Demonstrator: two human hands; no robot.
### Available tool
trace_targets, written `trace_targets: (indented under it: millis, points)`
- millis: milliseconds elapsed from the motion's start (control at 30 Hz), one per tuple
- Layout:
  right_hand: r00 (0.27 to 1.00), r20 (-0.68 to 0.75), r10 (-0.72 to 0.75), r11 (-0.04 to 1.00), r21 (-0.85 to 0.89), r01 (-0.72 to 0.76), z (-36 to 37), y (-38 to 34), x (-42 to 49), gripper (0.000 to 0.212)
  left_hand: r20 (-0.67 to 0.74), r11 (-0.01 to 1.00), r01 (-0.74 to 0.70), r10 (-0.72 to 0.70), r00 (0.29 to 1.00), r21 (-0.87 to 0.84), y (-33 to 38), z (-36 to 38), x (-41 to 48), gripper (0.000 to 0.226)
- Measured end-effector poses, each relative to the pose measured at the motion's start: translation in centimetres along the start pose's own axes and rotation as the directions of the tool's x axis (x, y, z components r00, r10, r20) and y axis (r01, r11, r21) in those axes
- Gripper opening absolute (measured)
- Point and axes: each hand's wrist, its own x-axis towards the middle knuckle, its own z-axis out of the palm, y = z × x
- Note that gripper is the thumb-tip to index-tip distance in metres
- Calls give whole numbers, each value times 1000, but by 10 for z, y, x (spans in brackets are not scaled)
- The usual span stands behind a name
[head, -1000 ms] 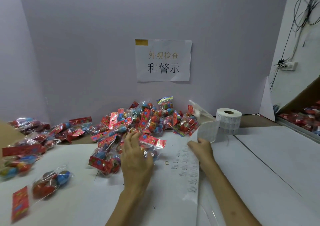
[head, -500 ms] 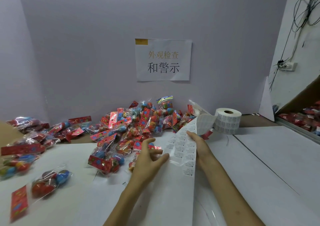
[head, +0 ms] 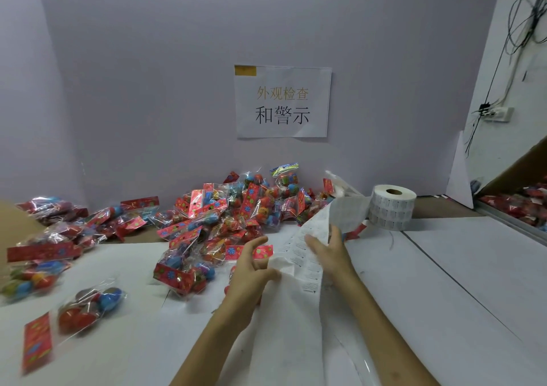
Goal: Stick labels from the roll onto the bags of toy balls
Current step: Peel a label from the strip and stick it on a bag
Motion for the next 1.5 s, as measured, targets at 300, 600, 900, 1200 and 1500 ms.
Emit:
trace_targets:
  millis: [300,600,900,1200,1500]
  points:
    - [659,-8,-752,526,-609,594,10,-9,-24,25,-73,998,25,-29,997,-53,-1,-3,2,63]
    - [786,267,-557,725,-306,617,5,-7,-26,12,-67,995,49,-55,996,-82,0,-4,2,57]
    - [810,389,-439,764,-312,564,6,-6,-29,35,-46,993,46,-52,998,-109,0,-4,1,53]
    - [834,330,-441,786,-305,537,8,-1,-25,19,-54,998,38,-41,998,-50,-1,-4,2,51]
    - [857,300,-418,821,-280,498,6,-2,-25,13,-16,999,51,-51,999,0,2,-3,-1,54]
